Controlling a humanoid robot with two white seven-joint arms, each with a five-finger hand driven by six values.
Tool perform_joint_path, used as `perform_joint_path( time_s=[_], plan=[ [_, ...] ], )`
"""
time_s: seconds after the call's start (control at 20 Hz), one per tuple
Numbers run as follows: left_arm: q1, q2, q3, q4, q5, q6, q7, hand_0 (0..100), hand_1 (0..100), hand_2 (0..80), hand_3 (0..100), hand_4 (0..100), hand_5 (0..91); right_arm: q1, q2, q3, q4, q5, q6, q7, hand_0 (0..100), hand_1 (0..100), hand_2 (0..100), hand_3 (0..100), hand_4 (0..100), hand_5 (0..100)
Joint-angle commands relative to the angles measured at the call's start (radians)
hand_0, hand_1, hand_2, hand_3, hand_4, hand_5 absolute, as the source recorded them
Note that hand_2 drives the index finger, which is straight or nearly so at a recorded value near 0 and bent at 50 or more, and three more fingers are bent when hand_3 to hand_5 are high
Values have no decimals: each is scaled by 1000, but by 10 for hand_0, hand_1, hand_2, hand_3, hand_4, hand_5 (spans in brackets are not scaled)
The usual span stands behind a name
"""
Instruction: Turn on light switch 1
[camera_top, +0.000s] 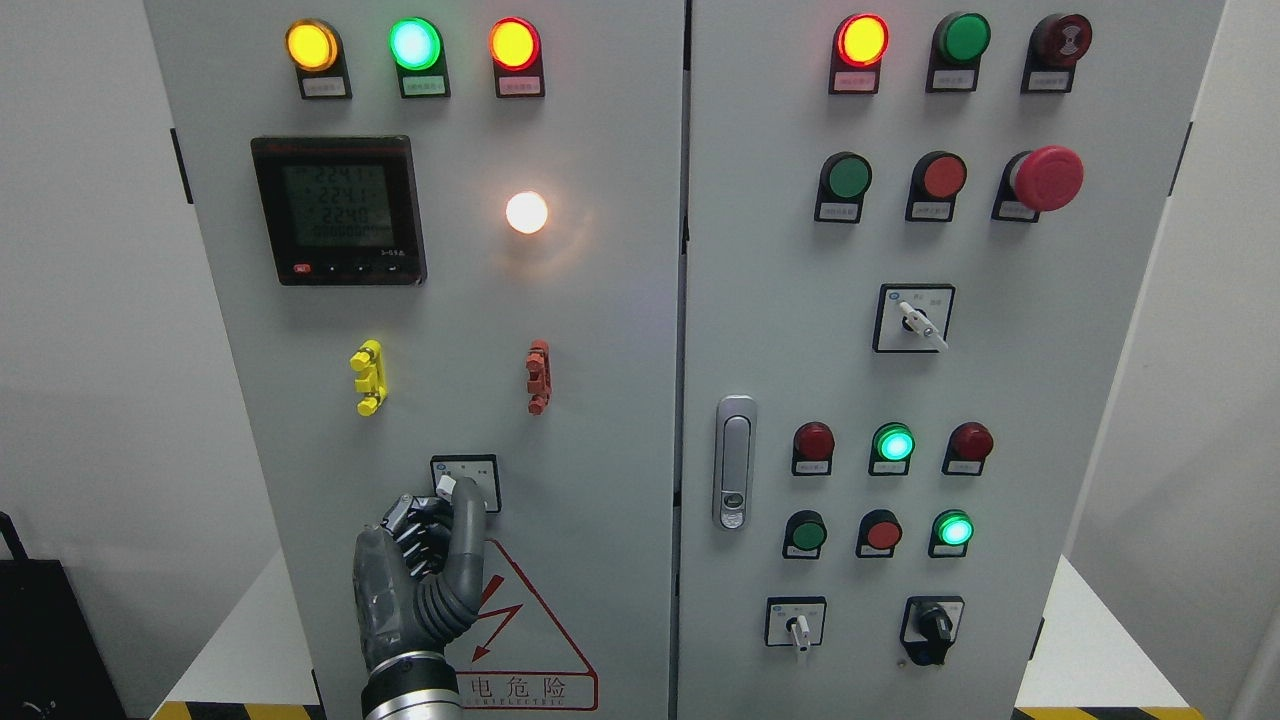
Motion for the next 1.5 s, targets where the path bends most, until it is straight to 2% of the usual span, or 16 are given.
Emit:
perform_joint_path(
  time_s=[0.0, 0.7, 0.95, 1.05, 1.25, 1.4, 1.45],
  plan=[
    [3, 0, 0, 0, 0, -3, 0, 317, 360, 631, 982, 945, 872, 0, 0, 0, 0, 0, -1, -1, 53, 0, 0, 0, 0, 0],
    [35, 4, 1, -6, 0, -16, 0, 267, 369, 655, 1000, 945, 874, 0, 0, 0, 0, 0, -1, -1, 53, 0, 0, 0, 0, 0],
    [55, 10, 9, -6, -2, -20, -3, 177, 375, 667, 1000, 946, 875, 0, 0, 0, 0, 0, -1, -1, 54, 0, 0, 0, 0, 0],
    [74, 12, 7, -6, -2, -26, -24, 138, 371, 675, 1000, 948, 876, 0, 0, 0, 0, -1, -1, -1, 53, 0, 0, 0, 0, 0],
    [127, 12, 14, -8, -5, -149, -49, 97, 354, 679, 1000, 950, 878, 0, 0, 0, 0, 0, -1, 1, 53, 0, 0, 0, 0, 0],
    [198, 23, 23, -9, -9, -206, -101, 69, 342, 683, 1000, 953, 878, 0, 0, 0, 0, 0, -1, -1, 53, 0, 0, 0, 0, 0],
    [235, 26, 39, -6, -12, -256, -123, 60, 337, 685, 1000, 954, 878, 0, 0, 0, 0, 0, -1, -1, 53, 0, 0, 0, 0, 0]
  ],
)
